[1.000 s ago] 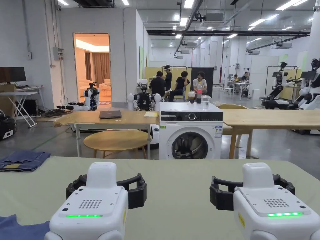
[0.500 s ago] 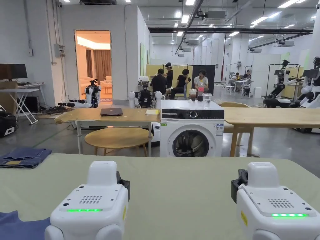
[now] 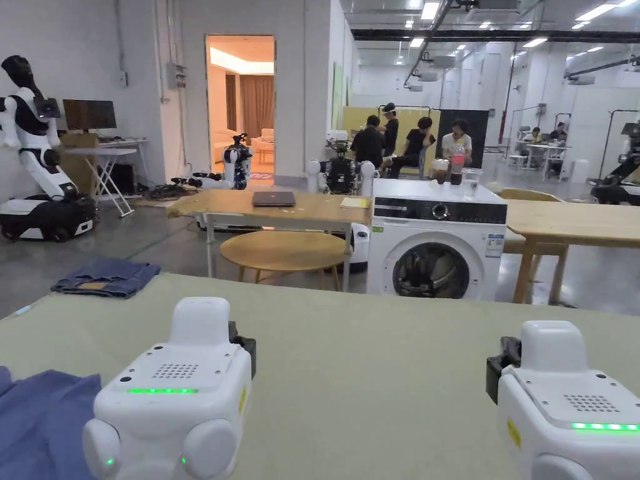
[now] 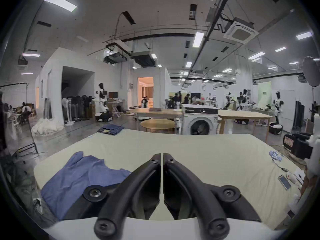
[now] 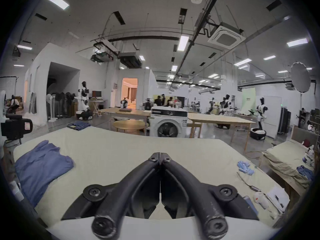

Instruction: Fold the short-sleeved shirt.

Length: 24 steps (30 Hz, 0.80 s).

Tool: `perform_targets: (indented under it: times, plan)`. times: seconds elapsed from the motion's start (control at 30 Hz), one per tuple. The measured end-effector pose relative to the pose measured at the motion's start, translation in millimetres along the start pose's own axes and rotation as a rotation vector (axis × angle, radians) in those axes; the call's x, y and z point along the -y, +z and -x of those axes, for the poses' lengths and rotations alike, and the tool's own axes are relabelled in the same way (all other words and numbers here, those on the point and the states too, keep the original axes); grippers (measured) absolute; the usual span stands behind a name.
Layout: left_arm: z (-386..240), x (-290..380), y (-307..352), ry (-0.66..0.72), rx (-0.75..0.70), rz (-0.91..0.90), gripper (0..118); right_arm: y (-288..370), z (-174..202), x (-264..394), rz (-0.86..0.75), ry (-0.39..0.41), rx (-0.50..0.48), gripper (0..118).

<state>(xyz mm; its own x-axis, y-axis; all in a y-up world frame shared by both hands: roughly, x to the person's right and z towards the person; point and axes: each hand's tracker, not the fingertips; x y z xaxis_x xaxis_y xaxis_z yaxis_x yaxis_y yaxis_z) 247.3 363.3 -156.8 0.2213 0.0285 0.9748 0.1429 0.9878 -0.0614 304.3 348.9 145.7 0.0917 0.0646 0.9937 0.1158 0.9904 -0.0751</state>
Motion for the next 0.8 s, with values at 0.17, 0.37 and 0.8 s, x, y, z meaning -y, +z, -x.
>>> perform_targets:
  times: [0.17,0.37,0.8]
  plan:
    - [83.7,-3.6,27.8,0.025,-0.205,0.000,0,-16.5,80.3,-8.4,-0.007,-0.013,-0.207,0]
    - [173.1,-3.8,78.9,0.050,-0.453,0.000,0,-18.8,172.6,-13.1,0.007,-0.050,-0.456,0]
    - [243.0,8.2,107.6,0.048,-0.567,0.063,0,-17.6,252.7,-1.3,0.030,-0.014,-0.601,0]
